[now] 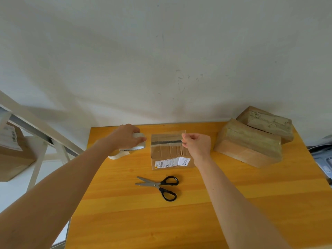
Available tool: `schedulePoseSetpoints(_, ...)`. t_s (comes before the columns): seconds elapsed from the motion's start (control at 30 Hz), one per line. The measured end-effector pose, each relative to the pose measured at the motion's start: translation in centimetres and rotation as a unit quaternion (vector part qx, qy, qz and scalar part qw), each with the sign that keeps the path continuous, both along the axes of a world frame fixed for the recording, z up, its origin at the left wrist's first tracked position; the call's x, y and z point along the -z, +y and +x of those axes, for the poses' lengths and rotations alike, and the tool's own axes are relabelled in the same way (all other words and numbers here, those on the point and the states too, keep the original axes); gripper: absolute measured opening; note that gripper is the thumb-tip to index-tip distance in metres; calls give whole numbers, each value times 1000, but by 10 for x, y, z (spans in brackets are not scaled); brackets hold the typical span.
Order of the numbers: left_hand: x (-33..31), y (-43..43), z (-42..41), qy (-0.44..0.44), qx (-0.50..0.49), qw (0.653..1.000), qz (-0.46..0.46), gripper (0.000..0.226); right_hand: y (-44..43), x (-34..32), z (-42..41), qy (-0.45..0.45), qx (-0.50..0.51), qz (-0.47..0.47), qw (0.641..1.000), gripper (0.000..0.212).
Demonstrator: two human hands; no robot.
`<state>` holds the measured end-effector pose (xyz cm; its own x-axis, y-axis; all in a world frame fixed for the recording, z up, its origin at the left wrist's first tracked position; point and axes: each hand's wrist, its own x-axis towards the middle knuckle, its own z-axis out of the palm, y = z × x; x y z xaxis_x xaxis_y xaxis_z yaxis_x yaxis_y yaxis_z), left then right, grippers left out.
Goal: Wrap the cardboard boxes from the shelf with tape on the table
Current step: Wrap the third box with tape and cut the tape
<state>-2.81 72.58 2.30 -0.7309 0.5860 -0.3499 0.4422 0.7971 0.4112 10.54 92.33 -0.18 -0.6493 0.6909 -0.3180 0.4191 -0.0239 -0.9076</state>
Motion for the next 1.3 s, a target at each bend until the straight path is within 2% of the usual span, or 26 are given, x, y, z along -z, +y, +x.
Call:
schedulePoseSetpoints(0.1, -2, 0, 0, -2, 8, 1000, 2, 31, 4, 0, 1, 1, -8, 18, 1000, 10)
schedulePoseSetpoints(0.27, -6, -2, -6, -10, 7, 1000, 4, 23, 8, 3, -5, -30, -57, 108, 992, 12)
schedulePoseSetpoints(0.47, -3, 2, -5, -14, 10, 999, -29, 27, 6, 7, -4, -103, -121, 225, 961, 20)
schedulePoseSetpoints(1.3, 8, 14, -8, -29, 25, 998, -40, 38, 12, 22, 0, -145, -138, 256, 946, 24)
